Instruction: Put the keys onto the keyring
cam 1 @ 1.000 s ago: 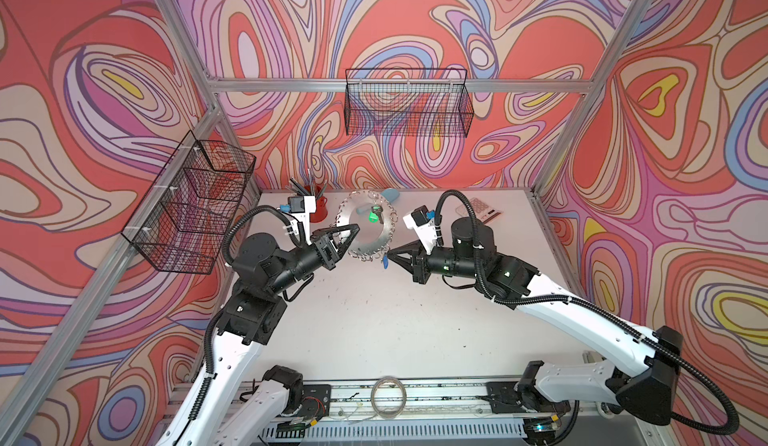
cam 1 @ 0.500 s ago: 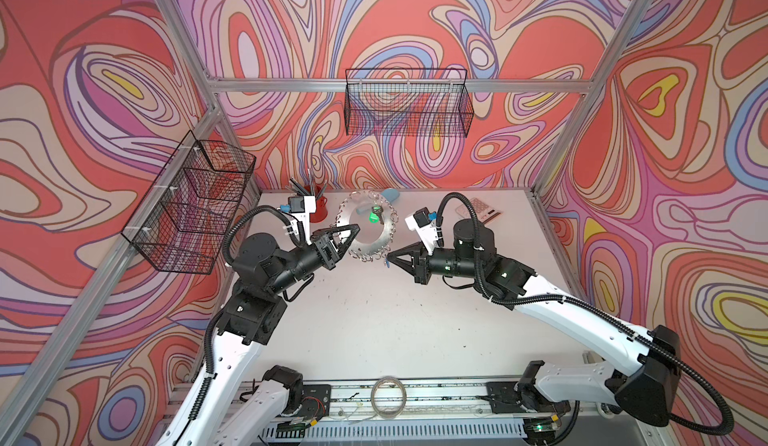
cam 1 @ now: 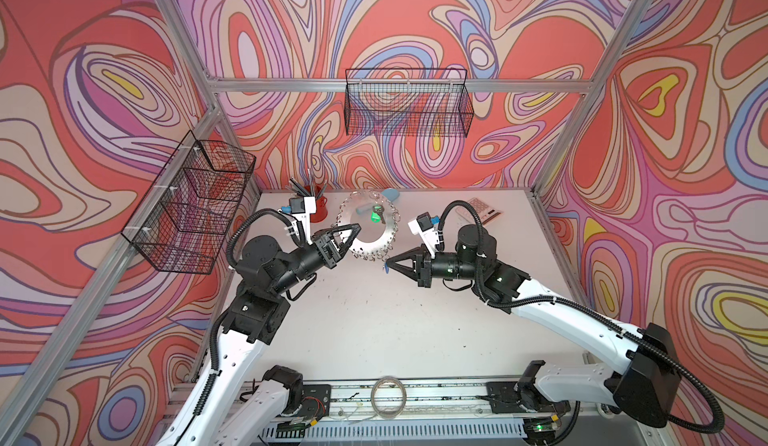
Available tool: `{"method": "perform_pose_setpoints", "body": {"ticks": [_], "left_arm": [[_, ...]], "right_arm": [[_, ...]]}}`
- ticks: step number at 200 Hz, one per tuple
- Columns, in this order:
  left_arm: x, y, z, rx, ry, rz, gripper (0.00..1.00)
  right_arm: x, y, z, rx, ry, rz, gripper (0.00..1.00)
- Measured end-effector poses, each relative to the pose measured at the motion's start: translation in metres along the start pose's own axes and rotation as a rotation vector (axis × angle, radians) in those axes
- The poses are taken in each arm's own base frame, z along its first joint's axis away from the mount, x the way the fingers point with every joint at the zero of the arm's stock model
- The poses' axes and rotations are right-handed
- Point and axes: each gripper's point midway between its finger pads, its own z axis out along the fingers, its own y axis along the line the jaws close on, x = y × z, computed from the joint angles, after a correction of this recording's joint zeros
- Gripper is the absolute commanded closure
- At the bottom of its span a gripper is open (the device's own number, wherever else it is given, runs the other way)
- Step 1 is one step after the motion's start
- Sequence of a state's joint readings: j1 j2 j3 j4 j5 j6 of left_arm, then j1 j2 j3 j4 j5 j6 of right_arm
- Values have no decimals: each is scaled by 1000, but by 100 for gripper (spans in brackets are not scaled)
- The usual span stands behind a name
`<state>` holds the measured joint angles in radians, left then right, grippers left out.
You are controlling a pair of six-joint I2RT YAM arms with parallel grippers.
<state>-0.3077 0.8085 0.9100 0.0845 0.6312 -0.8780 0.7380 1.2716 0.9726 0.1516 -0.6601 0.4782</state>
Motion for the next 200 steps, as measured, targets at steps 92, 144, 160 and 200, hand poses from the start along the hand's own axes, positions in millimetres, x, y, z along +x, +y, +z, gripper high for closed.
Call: {"method": "perform_pose_setpoints", "body": {"ticks": [92, 144, 160, 200], "left_arm": [[-10, -1, 4, 64, -53, -85, 100], [-11, -2, 5, 82, -64, -113, 100], [-12, -3, 5, 87, -68, -114, 100], [-14, -1, 5, 83, -74, -118, 100]], "right_arm": [[-9, 8, 2, -66, -52, -18, 100], [-11, 11, 2, -84, -57, -28, 100], [-11, 11, 2, -84, -58, -32, 100], [-6, 6, 0, -48, -33, -40, 90]]}}
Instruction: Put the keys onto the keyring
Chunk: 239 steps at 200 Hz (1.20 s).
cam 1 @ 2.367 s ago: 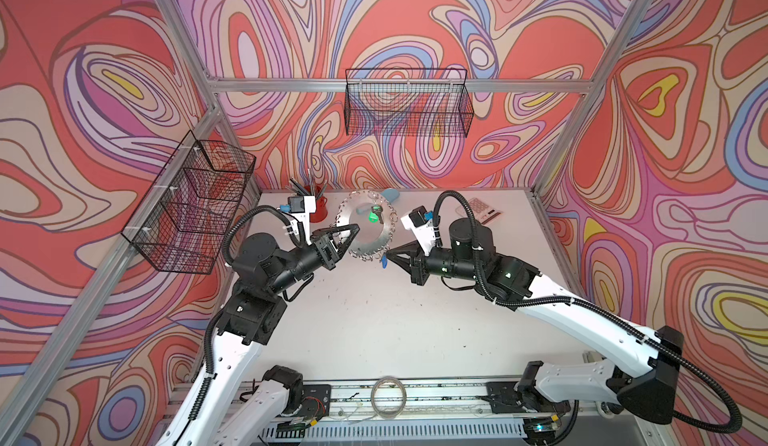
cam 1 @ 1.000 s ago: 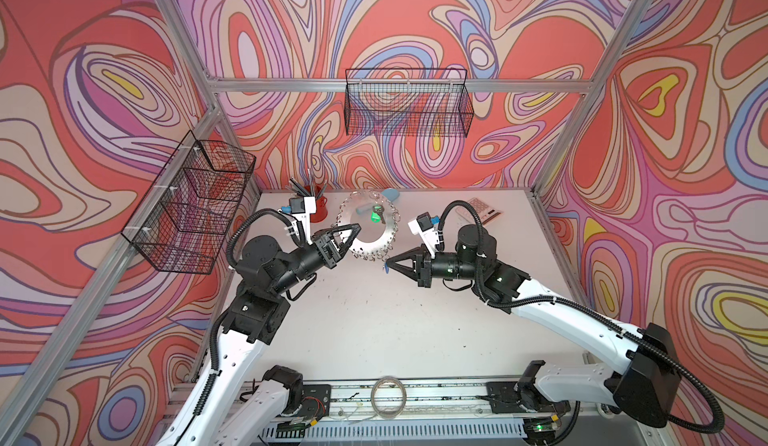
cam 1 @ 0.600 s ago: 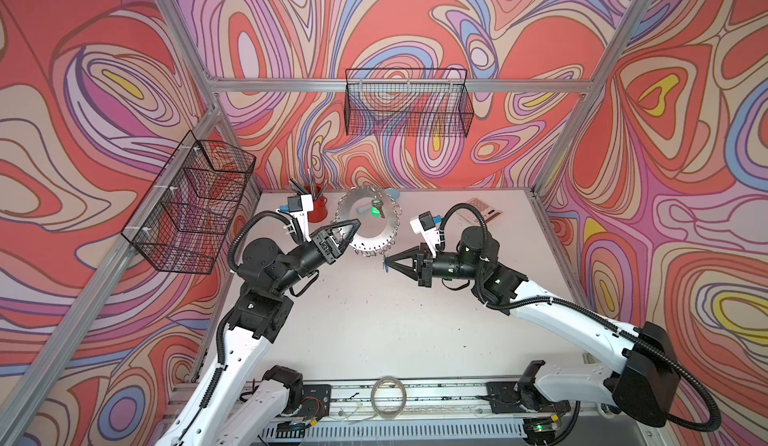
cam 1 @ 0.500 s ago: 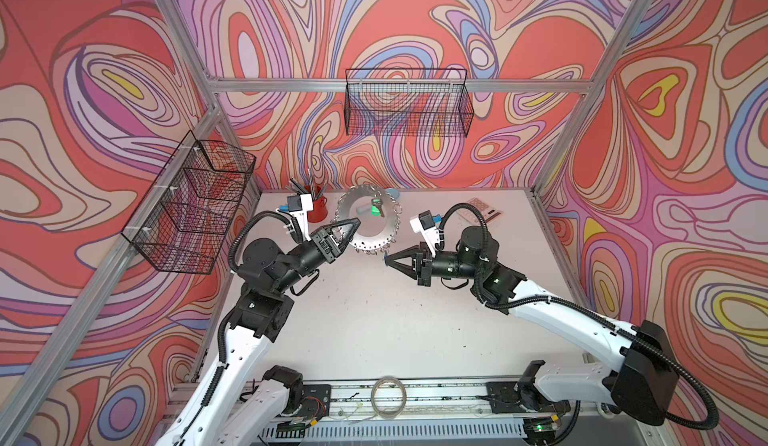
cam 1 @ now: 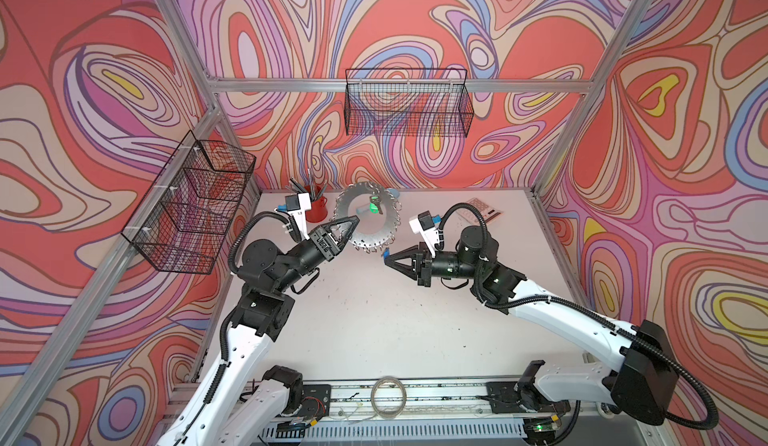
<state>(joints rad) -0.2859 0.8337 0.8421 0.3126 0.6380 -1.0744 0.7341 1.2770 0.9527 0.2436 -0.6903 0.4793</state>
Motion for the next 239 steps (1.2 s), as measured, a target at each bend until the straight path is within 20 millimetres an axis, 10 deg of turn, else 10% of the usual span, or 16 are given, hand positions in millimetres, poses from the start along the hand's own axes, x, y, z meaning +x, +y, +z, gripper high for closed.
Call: {"method": "perform_pose_setpoints", "body": {"ticks": [65, 103, 239], "left_arm": [[1, 13, -1, -59, -10, -23, 100], [1, 23, -2, -104, -15, -45, 100], [1, 30, -3, -136, -22, -55, 100]], "right_arm": [[-50, 36, -24, 57, -62, -174, 84], [-59, 49, -5, 73, -24, -274, 84], [-34, -12, 9, 304, 78, -293, 84]]}}
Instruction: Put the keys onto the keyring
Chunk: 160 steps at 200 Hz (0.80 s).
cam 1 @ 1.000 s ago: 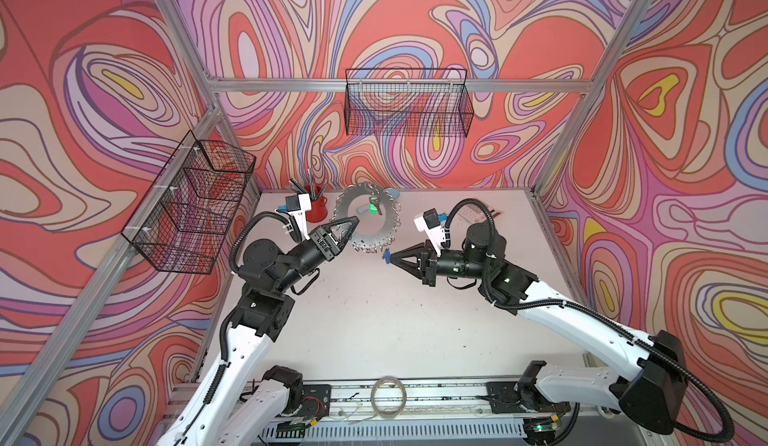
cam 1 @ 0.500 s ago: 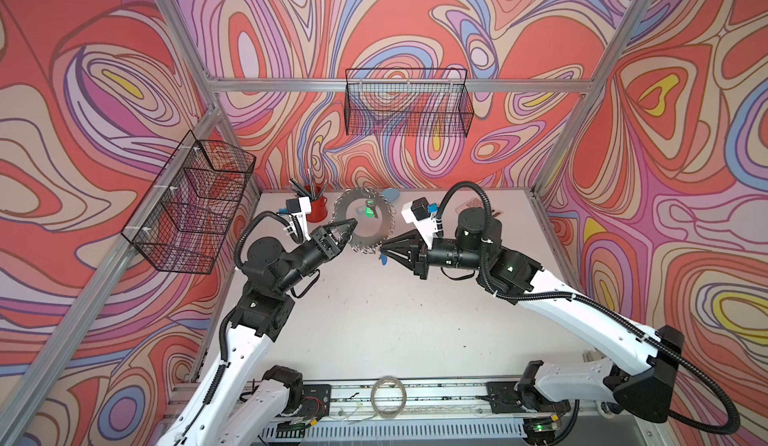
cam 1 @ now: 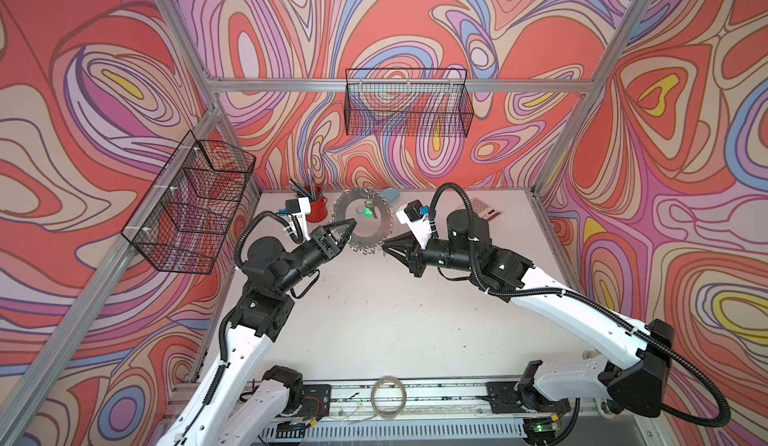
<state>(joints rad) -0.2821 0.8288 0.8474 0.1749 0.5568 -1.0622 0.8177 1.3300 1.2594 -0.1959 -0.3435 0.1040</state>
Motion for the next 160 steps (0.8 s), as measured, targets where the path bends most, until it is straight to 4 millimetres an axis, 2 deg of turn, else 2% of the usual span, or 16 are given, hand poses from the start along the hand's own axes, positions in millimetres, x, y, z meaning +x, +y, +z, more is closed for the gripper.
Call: {"method": "perform_pose_setpoints", "body": {"ticks": [53, 134, 160], "left_arm": [[0, -1, -1, 3, -2, 7, 100], [0, -1, -1, 3, -3, 6, 100], [0, -1, -1, 3, -3, 6, 100]], "right_arm": [[0, -6, 0, 34, -1, -8, 80], [0, -4, 3, 18, -5, -10, 80], [5, -7, 9, 16, 8, -7, 76]]}}
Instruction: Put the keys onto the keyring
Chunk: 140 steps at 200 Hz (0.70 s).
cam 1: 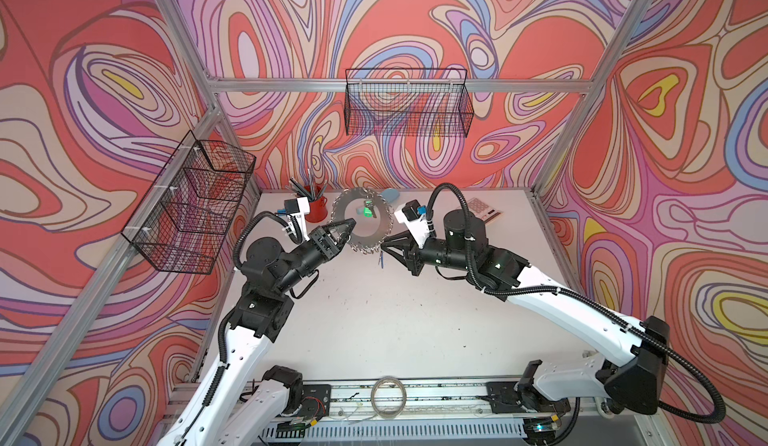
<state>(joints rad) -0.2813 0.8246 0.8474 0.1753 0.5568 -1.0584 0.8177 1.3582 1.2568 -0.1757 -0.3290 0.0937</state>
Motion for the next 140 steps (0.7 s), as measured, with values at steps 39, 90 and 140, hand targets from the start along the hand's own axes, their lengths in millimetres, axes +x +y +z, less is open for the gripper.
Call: {"method": "perform_pose_setpoints", "body": {"ticks": [39, 90, 140], "left_arm": [[0, 0, 0, 0, 0, 0, 100], [0, 0, 0, 0, 0, 0, 100], [0, 0, 0, 0, 0, 1, 100]], "right_arm": [[1, -1, 2, 0, 1, -2, 75], [-1, 1, 2, -7, -5, -5, 84], [-1, 1, 4, -14, -2, -5, 85]]}}
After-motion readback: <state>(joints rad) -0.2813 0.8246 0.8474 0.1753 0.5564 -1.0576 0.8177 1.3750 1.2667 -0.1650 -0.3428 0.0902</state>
